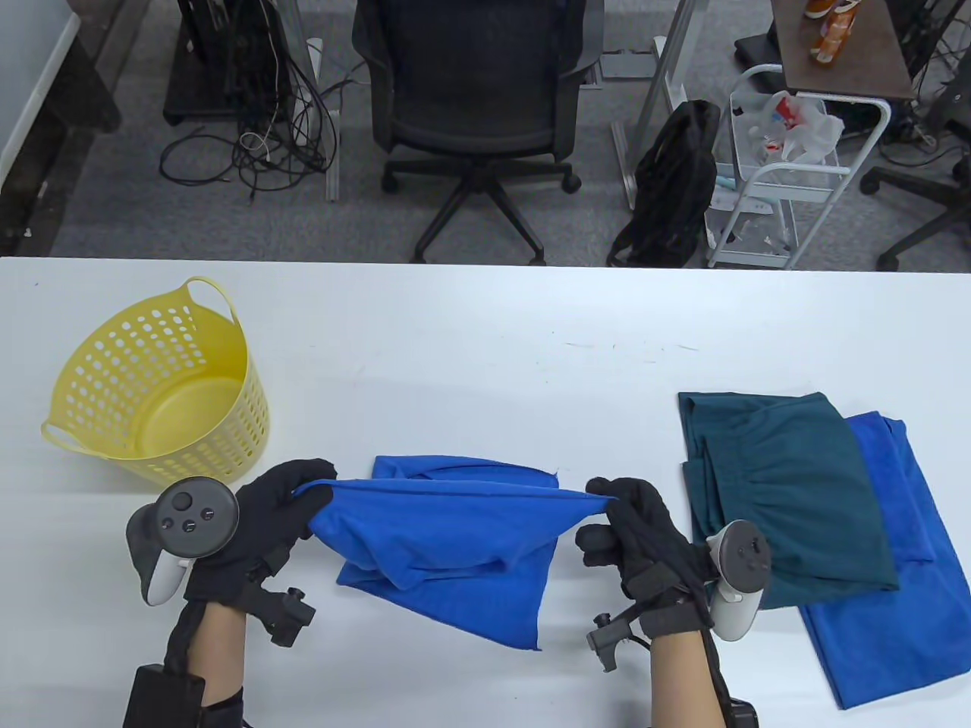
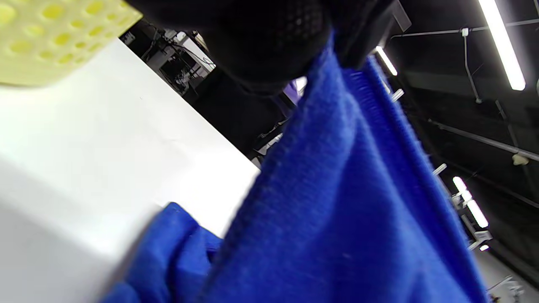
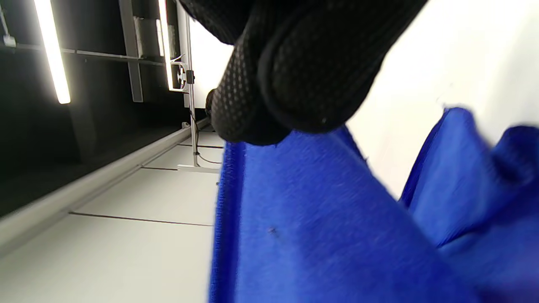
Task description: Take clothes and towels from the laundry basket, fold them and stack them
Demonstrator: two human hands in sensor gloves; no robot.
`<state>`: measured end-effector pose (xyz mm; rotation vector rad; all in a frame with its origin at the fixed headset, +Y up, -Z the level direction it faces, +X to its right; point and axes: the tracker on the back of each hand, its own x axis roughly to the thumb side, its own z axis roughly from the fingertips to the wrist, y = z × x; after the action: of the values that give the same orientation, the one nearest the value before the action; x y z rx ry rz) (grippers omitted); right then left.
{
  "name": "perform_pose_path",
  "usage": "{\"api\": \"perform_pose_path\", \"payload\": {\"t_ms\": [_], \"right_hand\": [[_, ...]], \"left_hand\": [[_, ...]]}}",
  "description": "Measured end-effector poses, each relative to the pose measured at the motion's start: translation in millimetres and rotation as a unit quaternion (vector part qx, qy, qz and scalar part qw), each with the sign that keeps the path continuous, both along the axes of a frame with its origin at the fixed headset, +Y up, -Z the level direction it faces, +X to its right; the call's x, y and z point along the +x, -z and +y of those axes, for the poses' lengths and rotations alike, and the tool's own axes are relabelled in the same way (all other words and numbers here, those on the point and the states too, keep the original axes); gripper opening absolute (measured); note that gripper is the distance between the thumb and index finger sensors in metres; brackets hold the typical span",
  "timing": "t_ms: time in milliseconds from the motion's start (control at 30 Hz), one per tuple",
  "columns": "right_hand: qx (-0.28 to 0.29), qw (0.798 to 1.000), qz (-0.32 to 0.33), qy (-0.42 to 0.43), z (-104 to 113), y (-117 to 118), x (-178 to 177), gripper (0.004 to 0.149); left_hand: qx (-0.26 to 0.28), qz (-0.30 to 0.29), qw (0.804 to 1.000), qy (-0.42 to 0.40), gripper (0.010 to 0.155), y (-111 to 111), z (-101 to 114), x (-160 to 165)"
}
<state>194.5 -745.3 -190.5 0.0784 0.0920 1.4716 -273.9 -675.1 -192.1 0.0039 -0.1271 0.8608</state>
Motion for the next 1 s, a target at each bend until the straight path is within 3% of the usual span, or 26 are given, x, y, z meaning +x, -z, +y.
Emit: {"api": "perform_pose_path", "payload": {"t_ms": [100,300,567,733,833,900,1000], "right_hand": [[-0.007,0.999,0.007,0.043,-4,2,0,0.041],[0.010,1.000,-0.021,0.021,-4,1,4,0.041],[0.006,0.999,-0.046,-0.001,-7,1,12,0.042],[-0.004,0.999,-0.047,-0.010,-9,2,11,0.042],[0.000,0.999,-0.033,0.032,-11,3,8,0.043],[-0.011,0.989,0.009,0.148,-12,3,3,0.043],[-0.077,0.963,0.092,0.241,-6,4,-3,0.043]], "left_hand": [[0.003,0.000,1.000,-0.025,0.046,0,0,-2],[0.017,0.019,1.000,0.008,0.047,-2,2,-9],[-0.011,-0.053,0.986,-0.156,0.047,4,-10,-16],[-0.014,-0.051,0.984,-0.169,0.047,5,-12,-14],[-0.026,-0.044,0.982,-0.183,0.047,7,-15,-12],[-0.052,-0.066,0.965,-0.249,0.047,9,-21,-8],[-0.115,-0.125,0.906,-0.387,0.048,13,-24,-1]]}}
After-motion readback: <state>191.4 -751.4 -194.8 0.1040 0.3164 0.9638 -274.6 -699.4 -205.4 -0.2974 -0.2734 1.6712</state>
